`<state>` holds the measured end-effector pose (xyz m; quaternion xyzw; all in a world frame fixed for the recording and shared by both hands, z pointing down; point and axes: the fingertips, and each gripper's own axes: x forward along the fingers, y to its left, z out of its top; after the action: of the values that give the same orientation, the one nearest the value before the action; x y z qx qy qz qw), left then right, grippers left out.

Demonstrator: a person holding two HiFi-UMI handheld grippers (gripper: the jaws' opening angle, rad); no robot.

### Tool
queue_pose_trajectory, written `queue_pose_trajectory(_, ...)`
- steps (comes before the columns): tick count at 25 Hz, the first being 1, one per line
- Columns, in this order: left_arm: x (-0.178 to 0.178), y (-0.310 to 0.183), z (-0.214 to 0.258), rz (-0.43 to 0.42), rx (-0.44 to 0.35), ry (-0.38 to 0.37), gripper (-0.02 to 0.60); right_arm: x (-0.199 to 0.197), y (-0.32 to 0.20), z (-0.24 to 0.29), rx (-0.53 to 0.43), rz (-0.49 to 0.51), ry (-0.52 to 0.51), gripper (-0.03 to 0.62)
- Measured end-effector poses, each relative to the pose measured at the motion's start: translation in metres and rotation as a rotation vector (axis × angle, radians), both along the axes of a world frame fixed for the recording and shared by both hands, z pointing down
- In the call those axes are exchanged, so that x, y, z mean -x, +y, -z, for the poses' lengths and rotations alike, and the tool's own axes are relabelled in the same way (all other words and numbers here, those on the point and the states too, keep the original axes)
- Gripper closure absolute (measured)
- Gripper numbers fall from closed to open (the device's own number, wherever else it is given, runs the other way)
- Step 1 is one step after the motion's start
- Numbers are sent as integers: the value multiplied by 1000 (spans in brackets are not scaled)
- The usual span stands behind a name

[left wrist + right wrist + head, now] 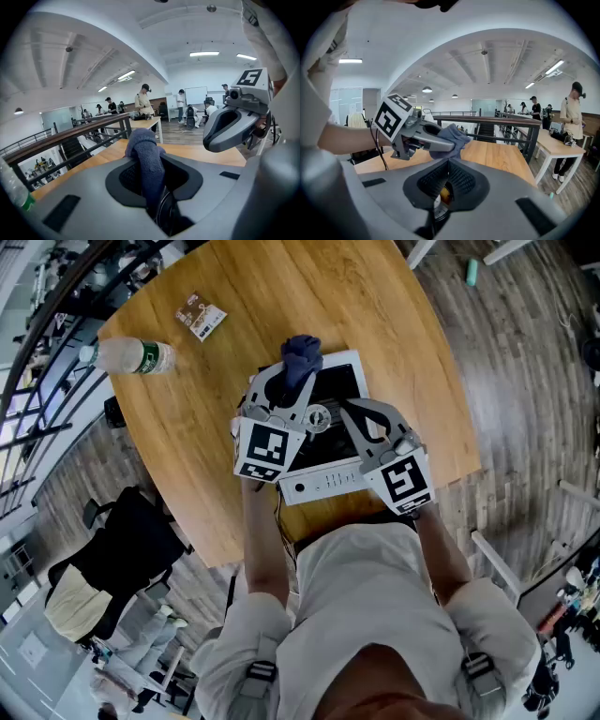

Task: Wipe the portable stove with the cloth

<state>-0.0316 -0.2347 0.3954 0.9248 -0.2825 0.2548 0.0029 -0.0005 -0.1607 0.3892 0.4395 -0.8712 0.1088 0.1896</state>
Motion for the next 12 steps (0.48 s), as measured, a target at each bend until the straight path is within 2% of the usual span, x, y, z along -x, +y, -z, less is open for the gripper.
queue_pose_trajectory(5,35,29,38,98,-70,66,486,10,18,31,-56,7,0,574)
queue_pose_trajectory(10,67,56,57,182,-114,103,485,20,35,63,-105,2,-76,574)
queue_pose_trajectory(12,80,64,66,221,-127,130,485,21,41,72,-128,6,-56,574)
